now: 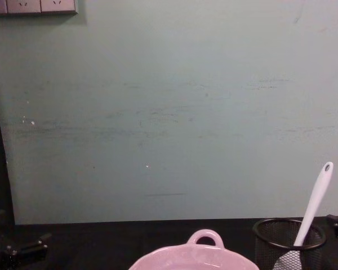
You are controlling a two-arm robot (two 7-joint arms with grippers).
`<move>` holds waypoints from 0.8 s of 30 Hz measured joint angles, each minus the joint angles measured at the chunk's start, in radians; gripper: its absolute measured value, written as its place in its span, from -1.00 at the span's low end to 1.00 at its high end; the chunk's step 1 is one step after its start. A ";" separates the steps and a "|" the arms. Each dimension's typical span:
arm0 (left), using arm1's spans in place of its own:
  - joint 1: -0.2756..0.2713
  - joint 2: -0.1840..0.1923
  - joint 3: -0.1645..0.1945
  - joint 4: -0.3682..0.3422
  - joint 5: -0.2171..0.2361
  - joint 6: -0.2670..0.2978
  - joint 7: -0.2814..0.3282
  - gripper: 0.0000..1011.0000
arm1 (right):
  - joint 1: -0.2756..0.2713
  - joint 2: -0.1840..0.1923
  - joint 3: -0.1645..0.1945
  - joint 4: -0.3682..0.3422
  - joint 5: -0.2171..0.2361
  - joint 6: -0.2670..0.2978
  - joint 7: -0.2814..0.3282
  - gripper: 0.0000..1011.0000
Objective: Use the one hand to pick up the spoon and stir the clear water in the bowl.
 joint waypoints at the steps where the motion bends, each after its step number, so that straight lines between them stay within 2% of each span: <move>1: 0.000 0.000 0.000 0.000 0.000 0.000 0.000 1.00 | 0.004 -0.004 -0.002 0.009 -0.005 -0.007 0.001 0.98; 3: 0.000 0.000 0.000 0.000 0.000 0.000 0.000 1.00 | 0.015 -0.016 -0.008 0.037 -0.020 -0.017 0.012 0.98; 8: 0.000 0.000 0.000 0.000 0.000 0.000 0.000 1.00 | 0.021 -0.027 -0.008 0.051 -0.039 -0.015 0.013 0.98; 24: 0.000 0.000 0.000 0.000 0.000 0.000 0.000 1.00 | 0.022 -0.025 -0.010 0.051 -0.040 -0.015 0.013 0.98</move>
